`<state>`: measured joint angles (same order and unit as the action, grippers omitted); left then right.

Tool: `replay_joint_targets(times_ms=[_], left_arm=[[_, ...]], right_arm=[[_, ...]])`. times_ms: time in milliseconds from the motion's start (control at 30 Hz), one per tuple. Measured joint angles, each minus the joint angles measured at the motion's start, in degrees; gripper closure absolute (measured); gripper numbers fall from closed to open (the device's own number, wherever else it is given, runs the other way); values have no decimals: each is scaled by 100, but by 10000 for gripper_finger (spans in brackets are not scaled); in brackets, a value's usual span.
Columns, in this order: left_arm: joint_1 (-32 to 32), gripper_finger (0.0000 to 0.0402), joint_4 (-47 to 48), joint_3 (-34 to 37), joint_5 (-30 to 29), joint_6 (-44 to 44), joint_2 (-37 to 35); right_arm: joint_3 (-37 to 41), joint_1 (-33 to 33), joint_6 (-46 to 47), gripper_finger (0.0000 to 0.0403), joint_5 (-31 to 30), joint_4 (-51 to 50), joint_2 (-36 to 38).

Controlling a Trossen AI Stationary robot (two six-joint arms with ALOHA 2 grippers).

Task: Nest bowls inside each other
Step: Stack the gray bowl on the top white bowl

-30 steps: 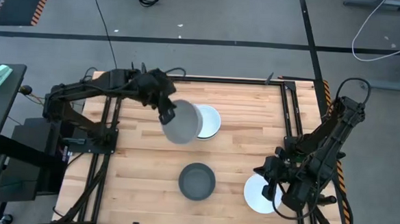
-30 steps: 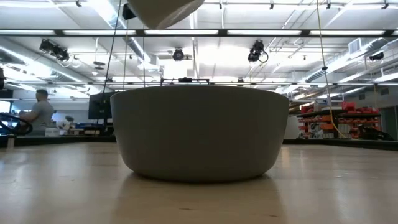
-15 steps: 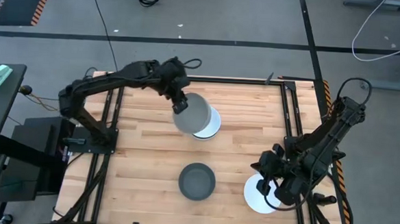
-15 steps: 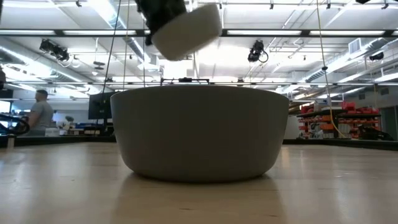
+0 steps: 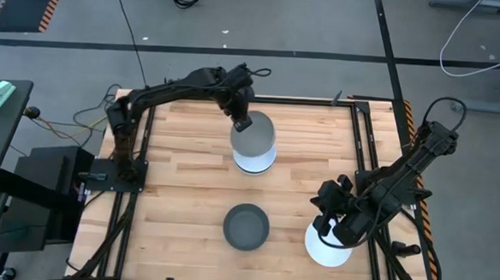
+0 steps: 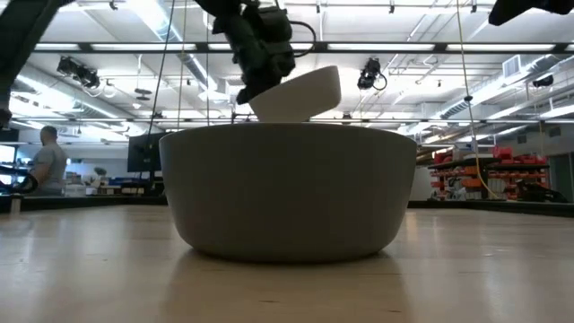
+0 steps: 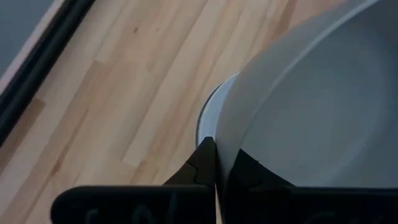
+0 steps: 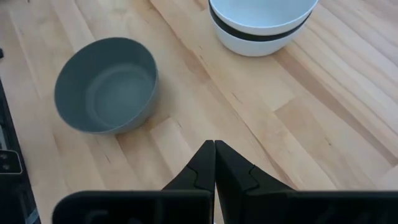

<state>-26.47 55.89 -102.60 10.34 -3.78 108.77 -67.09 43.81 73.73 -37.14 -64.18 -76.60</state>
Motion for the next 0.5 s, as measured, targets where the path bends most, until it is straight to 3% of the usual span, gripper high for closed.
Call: replay_joint_targets(times_ms=[300, 500], left_arm=[[26, 393, 787, -1258, 161, 94, 1017], [-5, 393, 1130, -1374, 158, 414, 1396]], right_arm=[[0, -65, 100, 392, 82, 2, 0], [0, -65, 315, 392, 106, 2, 0]])
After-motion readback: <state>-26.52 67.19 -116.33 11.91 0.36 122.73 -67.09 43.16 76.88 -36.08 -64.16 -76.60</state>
